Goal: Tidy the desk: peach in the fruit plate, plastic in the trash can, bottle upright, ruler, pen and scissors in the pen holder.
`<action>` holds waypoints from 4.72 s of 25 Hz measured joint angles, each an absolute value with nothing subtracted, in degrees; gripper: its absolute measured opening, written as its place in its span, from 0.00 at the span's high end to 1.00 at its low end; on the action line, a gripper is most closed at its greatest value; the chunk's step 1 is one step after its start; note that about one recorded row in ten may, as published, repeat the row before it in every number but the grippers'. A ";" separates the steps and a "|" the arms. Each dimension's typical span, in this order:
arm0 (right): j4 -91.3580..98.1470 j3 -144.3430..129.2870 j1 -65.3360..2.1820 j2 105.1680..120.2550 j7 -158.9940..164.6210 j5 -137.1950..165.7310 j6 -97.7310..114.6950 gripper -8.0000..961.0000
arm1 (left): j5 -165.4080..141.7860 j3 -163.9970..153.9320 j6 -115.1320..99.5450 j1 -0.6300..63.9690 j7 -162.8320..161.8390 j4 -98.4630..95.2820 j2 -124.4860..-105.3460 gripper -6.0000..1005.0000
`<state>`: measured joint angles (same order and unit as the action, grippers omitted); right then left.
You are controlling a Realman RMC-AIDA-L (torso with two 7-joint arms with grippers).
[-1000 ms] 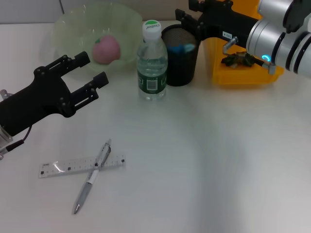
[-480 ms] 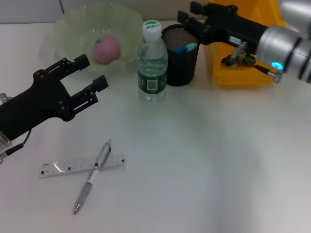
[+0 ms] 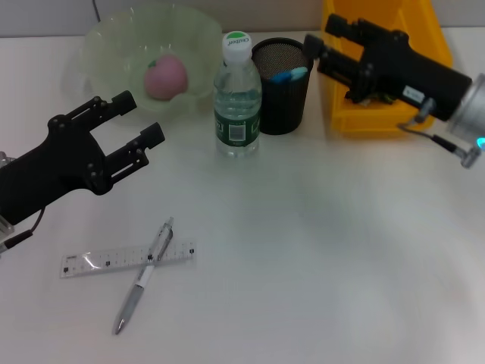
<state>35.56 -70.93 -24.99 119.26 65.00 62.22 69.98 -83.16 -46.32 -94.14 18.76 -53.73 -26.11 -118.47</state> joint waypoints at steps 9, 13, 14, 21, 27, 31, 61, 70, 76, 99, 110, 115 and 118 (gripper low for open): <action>34.76 -69.86 -19.48 119.00 63.67 62.37 77.87 0.35 | -90.47 -46.41 -92.55 18.13 -67.38 -35.80 -118.01 0.33; 32.98 -69.71 -18.57 118.90 63.65 62.44 78.08 0.27 | -97.70 -46.79 -92.17 18.14 -74.24 -42.29 -118.21 0.33; 32.44 -69.70 -18.50 118.87 63.65 62.45 78.14 0.26 | -97.70 -46.79 -92.17 18.14 -74.24 -42.29 -118.21 0.33; 29.16 -69.68 -18.34 118.66 60.53 62.62 81.92 0.20 | -109.94 -48.55 -95.50 19.50 -85.12 -53.05 -118.15 0.33; 28.23 -69.61 -18.20 118.47 54.42 66.97 88.35 0.20 | -116.71 -48.79 -99.95 22.31 -90.27 -57.08 -118.27 0.33; 28.09 -69.00 -18.25 116.87 54.01 73.61 92.81 0.20 | -120.49 -49.41 -100.36 23.96 -91.86 -57.08 -118.41 0.33; 27.00 -62.40 -17.33 116.30 56.74 84.87 92.28 0.20 | -137.69 -75.15 -91.18 33.59 -109.53 -64.74 -118.91 0.33; 26.71 -60.49 -17.74 116.56 57.09 84.77 92.06 0.20 | -137.82 -79.81 -89.27 33.56 -110.91 -66.54 -118.92 0.33; 26.71 -60.41 -18.18 116.63 57.55 84.87 91.99 0.20 | -138.23 -80.76 -88.11 33.46 -111.06 -66.48 -118.91 0.33; 25.97 -60.37 -19.05 116.72 58.27 84.99 90.68 0.20 | -139.75 -84.21 -84.94 33.24 -111.71 -65.33 -118.99 0.33; 25.77 -60.37 -19.65 116.72 58.39 84.96 89.93 0.20 | -139.84 -85.57 -84.30 33.22 -111.71 -65.08 -119.00 0.33; 25.75 -60.37 -19.69 116.72 58.57 84.86 89.48 0.20 | -139.84 -85.60 -84.18 33.33 -111.71 -65.09 -119.00 0.33; 25.75 -60.38 -19.70 116.72 58.84 84.84 89.28 0.20 | -139.85 -85.61 -84.13 33.37 -111.71 -65.09 -119.00 0.34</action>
